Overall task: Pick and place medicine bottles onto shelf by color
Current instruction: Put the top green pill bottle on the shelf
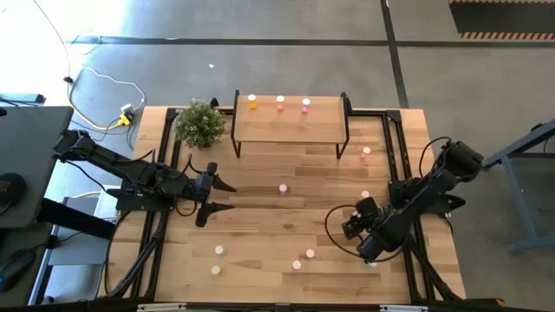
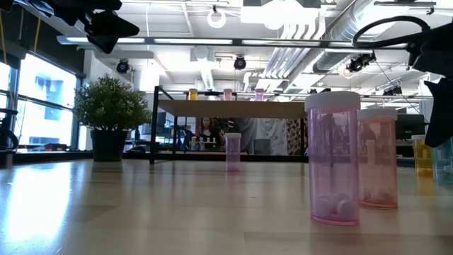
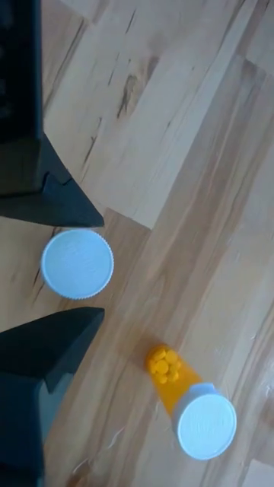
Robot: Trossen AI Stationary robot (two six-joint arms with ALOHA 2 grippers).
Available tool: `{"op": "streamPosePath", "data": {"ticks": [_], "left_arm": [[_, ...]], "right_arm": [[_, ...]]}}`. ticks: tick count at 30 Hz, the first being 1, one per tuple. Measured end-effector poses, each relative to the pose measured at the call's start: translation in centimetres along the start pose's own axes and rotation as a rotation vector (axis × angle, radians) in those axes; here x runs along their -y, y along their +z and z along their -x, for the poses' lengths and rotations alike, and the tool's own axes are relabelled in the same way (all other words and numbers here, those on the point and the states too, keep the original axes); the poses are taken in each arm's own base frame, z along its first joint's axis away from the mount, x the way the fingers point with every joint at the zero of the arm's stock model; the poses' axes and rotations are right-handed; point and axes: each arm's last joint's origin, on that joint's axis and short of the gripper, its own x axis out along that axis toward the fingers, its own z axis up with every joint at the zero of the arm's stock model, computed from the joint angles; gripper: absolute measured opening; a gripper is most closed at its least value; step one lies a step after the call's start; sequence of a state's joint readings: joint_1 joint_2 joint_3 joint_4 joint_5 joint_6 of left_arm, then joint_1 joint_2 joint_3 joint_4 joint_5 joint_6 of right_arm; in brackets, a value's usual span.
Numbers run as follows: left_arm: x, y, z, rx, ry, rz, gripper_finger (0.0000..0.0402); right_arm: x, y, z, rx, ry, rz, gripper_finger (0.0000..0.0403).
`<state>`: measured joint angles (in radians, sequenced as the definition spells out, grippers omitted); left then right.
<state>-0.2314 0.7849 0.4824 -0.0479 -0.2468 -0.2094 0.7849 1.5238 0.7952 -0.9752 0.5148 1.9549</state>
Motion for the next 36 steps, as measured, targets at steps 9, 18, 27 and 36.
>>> {"op": "streamPosePath", "data": {"ticks": [9, 18, 27, 36], "left_arm": [[0.0, 0.0, 0.0, 0.0, 0.0, 0.0, 0.0239], [0.0, 0.0, 0.0, 0.0, 0.0, 0.0, 0.0239], [0.0, 0.0, 0.0, 0.0, 0.0, -0.002, 0.0239], [0.0, 0.0, 0.0, 0.0, 0.0, -0.002, 0.0239]], "right_arm": [[0.0, 0.0, 0.0, 0.0, 0.001, 0.0, 0.011], [-0.6, 0.1, 0.6, -0.009, 0.021, -0.003, 0.0113], [-2.8, 1.9, 2.5, 0.051, 0.084, 0.004, 0.0114], [-5.6, 6.9, 3.2, 0.11, 0.097, 0.085, 0.0114]]}}
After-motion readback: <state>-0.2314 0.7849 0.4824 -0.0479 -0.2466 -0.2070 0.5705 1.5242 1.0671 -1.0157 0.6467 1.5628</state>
